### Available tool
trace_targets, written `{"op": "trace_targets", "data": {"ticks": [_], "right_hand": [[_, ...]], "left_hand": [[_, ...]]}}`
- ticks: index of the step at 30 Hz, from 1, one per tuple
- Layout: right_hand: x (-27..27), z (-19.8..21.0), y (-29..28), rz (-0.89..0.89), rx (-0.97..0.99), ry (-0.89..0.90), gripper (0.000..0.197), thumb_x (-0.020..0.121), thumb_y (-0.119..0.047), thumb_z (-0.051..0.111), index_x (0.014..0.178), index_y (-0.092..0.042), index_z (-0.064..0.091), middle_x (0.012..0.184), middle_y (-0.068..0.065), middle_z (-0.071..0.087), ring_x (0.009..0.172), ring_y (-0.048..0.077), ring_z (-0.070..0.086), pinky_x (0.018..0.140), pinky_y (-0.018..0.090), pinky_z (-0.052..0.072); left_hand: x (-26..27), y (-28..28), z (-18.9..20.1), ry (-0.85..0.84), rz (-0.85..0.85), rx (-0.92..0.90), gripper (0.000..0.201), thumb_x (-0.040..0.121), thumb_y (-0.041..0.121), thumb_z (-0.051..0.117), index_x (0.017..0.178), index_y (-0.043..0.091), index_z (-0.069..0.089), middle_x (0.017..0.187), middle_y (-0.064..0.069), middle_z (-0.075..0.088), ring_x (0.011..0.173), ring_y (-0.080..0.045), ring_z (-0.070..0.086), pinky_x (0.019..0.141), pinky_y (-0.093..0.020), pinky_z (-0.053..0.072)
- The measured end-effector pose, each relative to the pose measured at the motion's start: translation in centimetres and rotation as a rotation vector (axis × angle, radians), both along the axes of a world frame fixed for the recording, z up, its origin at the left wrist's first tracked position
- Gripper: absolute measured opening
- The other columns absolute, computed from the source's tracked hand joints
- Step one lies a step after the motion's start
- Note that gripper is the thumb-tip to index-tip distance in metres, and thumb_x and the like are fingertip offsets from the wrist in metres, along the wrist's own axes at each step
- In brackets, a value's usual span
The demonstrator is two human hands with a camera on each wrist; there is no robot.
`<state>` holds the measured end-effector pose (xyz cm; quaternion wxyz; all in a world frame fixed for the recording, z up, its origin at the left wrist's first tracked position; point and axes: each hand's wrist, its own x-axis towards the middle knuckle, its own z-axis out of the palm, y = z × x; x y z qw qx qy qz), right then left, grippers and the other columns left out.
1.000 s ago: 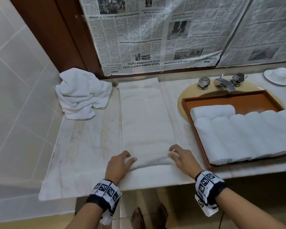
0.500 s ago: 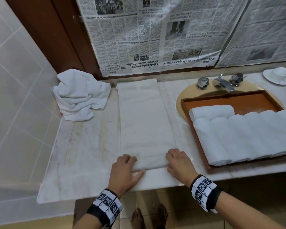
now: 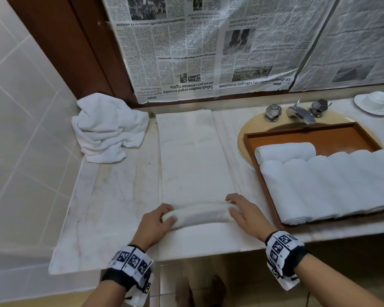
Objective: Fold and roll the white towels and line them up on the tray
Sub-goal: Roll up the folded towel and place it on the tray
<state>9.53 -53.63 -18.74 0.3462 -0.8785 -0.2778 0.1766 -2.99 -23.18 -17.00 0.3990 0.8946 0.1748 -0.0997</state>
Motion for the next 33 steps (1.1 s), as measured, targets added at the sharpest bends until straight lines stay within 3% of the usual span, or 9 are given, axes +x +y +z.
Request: {"op": "trace_targets", "data": {"ticks": [3, 6, 10, 12, 15, 19, 23, 29, 33], "right_hand": [[-0.1, -0.7, -0.1, -0.018, 0.041, -0.062, 0.016, 0.102, -0.027, 0.050, 0.115, -0.029, 0.060, 0.110, -0.011, 0.051, 0.092, 0.006, 0.059, 0.083, 0.026, 0.047], [-0.8, -1.6, 0.6, -0.011, -0.087, -0.196, 0.015, 0.101, -0.025, 0.049, 0.112, -0.024, 0.060, 0.108, -0.006, 0.048, 0.083, 0.016, 0.057, 0.072, 0.036, 0.054], [-1.2, -1.0, 0.8, 0.104, -0.218, -0.408, 0.028, 0.093, -0.038, 0.050, 0.106, -0.018, 0.063, 0.109, -0.002, 0.051, 0.097, 0.019, 0.052, 0.067, 0.033, 0.054], [-1.0, -0.5, 0.7, 0.165, -0.285, -0.476, 0.036, 0.079, -0.045, 0.058, 0.103, -0.018, 0.064, 0.111, 0.000, 0.053, 0.100, 0.021, 0.050, 0.070, 0.032, 0.051], [-0.7, -0.1, 1.2, 0.225, -0.410, -0.507, 0.038, 0.073, -0.045, 0.051, 0.094, -0.017, 0.065, 0.107, 0.000, 0.054, 0.095, 0.023, 0.055, 0.068, 0.032, 0.049], [0.3, 0.3, 1.8, 0.217, -0.400, -0.311, 0.037, 0.090, -0.038, 0.047, 0.111, -0.013, 0.066, 0.113, 0.000, 0.051, 0.104, 0.019, 0.048, 0.080, 0.035, 0.049], [1.2, 0.5, 1.3, 0.152, -0.212, -0.076, 0.040, 0.097, -0.036, 0.050, 0.134, -0.021, 0.057, 0.118, -0.004, 0.058, 0.107, 0.014, 0.051, 0.093, 0.028, 0.041], [0.9, 0.8, 1.2, -0.031, -0.019, 0.060, 0.014, 0.102, -0.040, 0.048, 0.114, -0.034, 0.047, 0.090, 0.000, 0.064, 0.072, 0.012, 0.060, 0.074, 0.033, 0.048], [0.9, 0.5, 1.1, -0.157, -0.020, 0.000, 0.015, 0.099, -0.047, 0.051, 0.108, -0.035, 0.054, 0.097, -0.010, 0.054, 0.086, 0.006, 0.055, 0.081, 0.032, 0.045]], "left_hand": [[0.2, 0.6, -0.2, 0.021, 0.089, -0.008, 0.019, 0.090, 0.041, 0.070, 0.104, 0.029, 0.066, 0.082, 0.007, 0.063, 0.078, -0.005, 0.057, 0.066, -0.014, 0.038], [0.1, 0.5, -0.5, -0.012, 0.111, 0.017, 0.025, 0.088, 0.044, 0.072, 0.104, 0.026, 0.067, 0.080, 0.005, 0.060, 0.076, -0.005, 0.055, 0.065, -0.014, 0.035], [-0.5, -0.1, -1.0, -0.063, 0.080, 0.194, 0.026, 0.091, 0.044, 0.067, 0.113, 0.032, 0.063, 0.114, 0.009, 0.048, 0.092, -0.010, 0.052, 0.072, -0.021, 0.042], [-0.8, -0.7, -1.2, -0.142, 0.044, 0.353, 0.018, 0.090, 0.031, 0.069, 0.107, 0.033, 0.065, 0.119, 0.009, 0.047, 0.098, -0.018, 0.051, 0.068, -0.033, 0.049], [-1.0, -2.2, -1.9, -0.245, -0.180, 0.496, 0.023, 0.080, 0.014, 0.072, 0.099, 0.026, 0.068, 0.105, 0.006, 0.061, 0.093, -0.027, 0.059, 0.059, -0.036, 0.050], [-0.8, -2.9, -1.1, -0.146, -0.212, 0.511, 0.041, 0.074, 0.058, 0.063, 0.103, 0.029, 0.063, 0.102, 0.011, 0.059, 0.096, -0.017, 0.055, 0.063, -0.034, 0.050], [-0.3, -2.3, -0.6, -0.129, -0.162, 0.442, 0.031, 0.084, 0.042, 0.066, 0.111, 0.027, 0.065, 0.106, 0.007, 0.062, 0.099, -0.022, 0.060, 0.071, -0.033, 0.047], [0.7, -0.2, -0.4, -0.051, 0.001, 0.142, 0.040, 0.097, 0.045, 0.057, 0.133, 0.025, 0.059, 0.124, 0.004, 0.066, 0.113, -0.016, 0.061, 0.092, -0.027, 0.045], [0.8, 0.1, -0.5, -0.011, 0.072, 0.052, 0.030, 0.092, 0.051, 0.064, 0.103, 0.023, 0.068, 0.084, 0.009, 0.066, 0.077, -0.004, 0.057, 0.068, -0.011, 0.038]]}}
